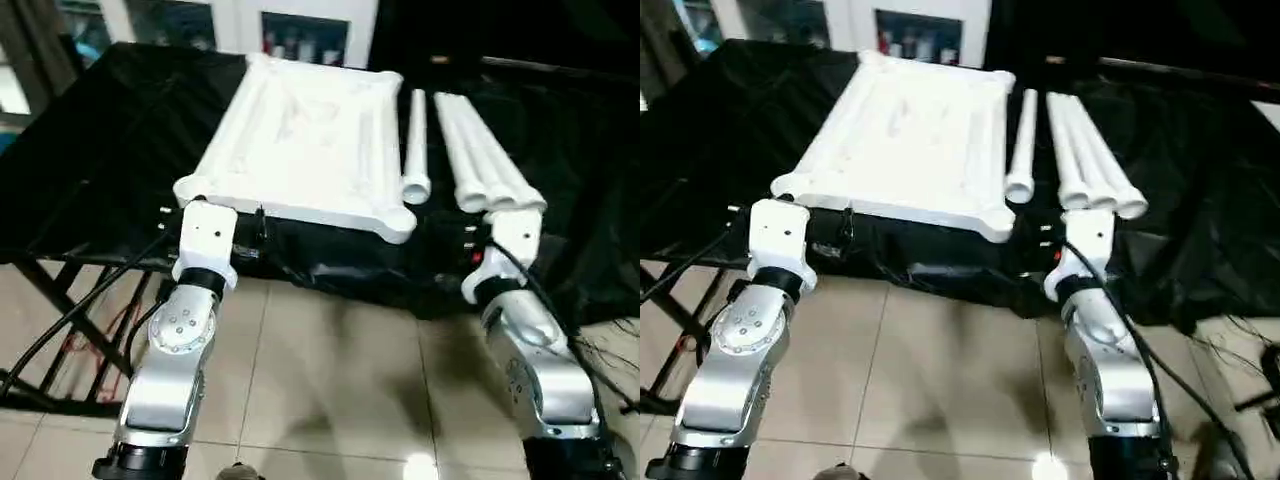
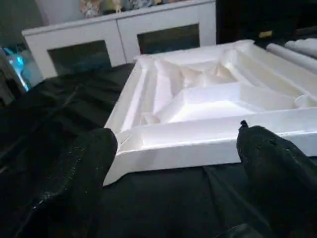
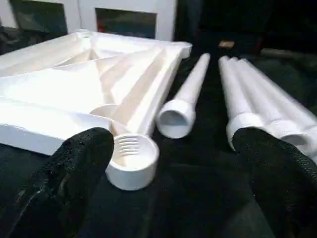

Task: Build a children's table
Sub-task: Move to table

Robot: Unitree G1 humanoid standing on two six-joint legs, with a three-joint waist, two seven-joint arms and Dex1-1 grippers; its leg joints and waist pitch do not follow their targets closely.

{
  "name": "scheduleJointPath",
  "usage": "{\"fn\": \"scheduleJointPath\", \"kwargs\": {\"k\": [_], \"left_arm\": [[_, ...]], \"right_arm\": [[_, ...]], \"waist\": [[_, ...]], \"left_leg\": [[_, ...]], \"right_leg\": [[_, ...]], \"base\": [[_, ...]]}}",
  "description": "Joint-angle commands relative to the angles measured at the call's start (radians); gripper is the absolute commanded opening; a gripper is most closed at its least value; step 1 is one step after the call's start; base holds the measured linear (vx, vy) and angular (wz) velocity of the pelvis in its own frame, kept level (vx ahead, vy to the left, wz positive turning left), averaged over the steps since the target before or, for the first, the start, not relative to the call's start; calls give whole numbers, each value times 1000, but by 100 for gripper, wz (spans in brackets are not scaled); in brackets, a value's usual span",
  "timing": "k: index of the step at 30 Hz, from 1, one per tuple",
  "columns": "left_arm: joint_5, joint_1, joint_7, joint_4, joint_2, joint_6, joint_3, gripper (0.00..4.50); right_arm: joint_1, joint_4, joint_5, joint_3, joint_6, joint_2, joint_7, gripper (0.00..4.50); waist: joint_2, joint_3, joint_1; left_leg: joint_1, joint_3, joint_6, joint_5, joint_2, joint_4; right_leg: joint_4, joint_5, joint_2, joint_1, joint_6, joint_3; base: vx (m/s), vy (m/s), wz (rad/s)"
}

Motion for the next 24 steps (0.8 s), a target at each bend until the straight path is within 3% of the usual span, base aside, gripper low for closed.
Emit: {"fn": "scheduleJointPath", "kwargs": {"k": [1,2,3,5,6,7,8,9,10,11,12,13,14,15,16,17,19,20,22,23,24], "left_arm": [[-12,-8,-11,1,8,7,8,444],[-15,-16,-24,9,13,6,2,444],[-12,-20,-29,14,15,8,-4,444],[-4,-25,-33,16,17,11,-13,444],[0,-27,-33,16,19,10,-17,444],[-2,-29,-35,14,18,13,-17,444],[-8,-33,-36,17,15,17,-13,444],[-13,-35,-35,20,13,19,-10,444],[-22,-44,-34,31,7,22,-4,444],[-27,-50,-32,42,5,23,-1,444],[-28,-51,-34,47,6,20,-2,444],[-33,-52,-36,51,3,20,0,444],[-33,-52,-36,51,3,20,0,444],[-38,-50,-35,56,-3,17,4,444],[-40,-49,-33,58,-5,18,6,444],[-42,-49,-29,62,-6,19,11,444],[-46,-51,-26,63,-7,23,16,444],[-52,-55,-26,64,-8,26,22,444],[-54,-57,-26,64,-8,27,24,444],[-56,-57,-27,64,-8,27,25,444],[-54,-53,-26,62,-9,27,24,444]], "right_arm": [[-1,10,3,-10,0,-9,-6,448],[2,5,-4,-5,-7,-14,-3,448],[2,2,-2,-6,-4,-14,0,448],[2,-4,0,-8,8,-16,13,448],[3,-8,1,-7,14,-18,18,448],[5,-16,2,-6,19,-16,20,448],[9,-21,-1,3,22,-14,24,448],[10,-23,-2,7,21,-13,26,448],[11,-30,-6,16,25,-14,26,448],[12,-38,-8,21,27,-16,26,448],[13,-43,-6,22,29,-16,27,448],[14,-43,-9,21,28,-17,24,448],[14,-43,-9,21,28,-17,24,448],[16,-37,-12,13,24,-17,19,448],[16,-34,-16,10,24,-18,15,448],[16,-28,-18,4,21,-16,12,448],[15,-27,-18,2,20,-16,12,448],[10,-30,-16,4,21,-16,14,448],[7,-32,-14,5,22,-17,15,448],[4,-28,-14,8,22,-16,13,448],[1,-23,-12,8,21,-15,12,448]], "waist": [[11,-88,5],[9,-90,10],[32,-92,13],[17,-91,7],[16,-91,13],[23,-90,18],[21,-88,30],[25,-90,31],[35,-91,31],[39,-94,26],[38,-96,21],[33,-94,17],[33,-94,21],[34,-91,33],[33,-90,38],[37,-88,40],[39,-88,35],[41,-90,25],[41,-92,19],[37,-96,14],[35,-98,14]], "left_leg": [[28,-11,265,140,-6,-40],[34,-18,272,155,-9,-33],[37,-24,273,166,-9,-34],[56,-39,298,189,3,-30],[47,-35,306,181,-4,-24],[35,-30,297,173,-13,-22],[19,-26,247,119,-16,-28],[16,-27,233,114,-17,-28],[18,-30,221,113,-17,-31],[41,-49,224,130,-5,-34],[51,-58,240,141,2,-34],[49,-64,271,152,5,-30],[43,-58,273,147,-1,-26],[22,-42,241,105,-14,-25],[11,-38,197,61,-13,-31],[13,-41,162,37,-9,-41],[26,-52,154,33,-1,-47],[42,-65,180,48,8,-52],[56,-71,209,69,8,-49],[66,-81,249,103,13,-45],[66,-81,287,137,10,-39]], "right_leg": [[-11,279,20,48,-139,5],[-8,278,29,54,-113,6],[-3,272,29,51,-100,5],[6,262,34,39,-65,2],[-1,255,31,49,-52,7],[-6,257,29,60,-46,12],[-19,253,27,78,-31,19],[-17,262,30,84,-25,18],[-16,267,33,84,-17,16],[0,286,45,70,14,7],[4,277,45,61,21,3],[3,254,40,61,30,3],[-4,250,36,66,31,7],[-21,247,29,83,30,20],[-28,236,29,94,25,24],[-32,222,33,96,25,20],[-26,211,38,90,32,12],[-19,185,35,82,33,4],[-15,173,36,75,28,1],[-8,165,36,68,24,-3],[-6,164,33,67,22,-2]], "base": [[76,-28,11],[66,-35,12],[66,-35,12],[27,-21,6],[0,0,0],[0,0,0],[0,0,0],[0,0,0],[0,0,0],[0,0,0],[0,0,0],[0,0,0],[0,0,0],[0,0,0],[0,0,0],[0,0,0],[0,0,0],[0,0,0],[0,0,0],[0,0,0],[0,0,0]]}}
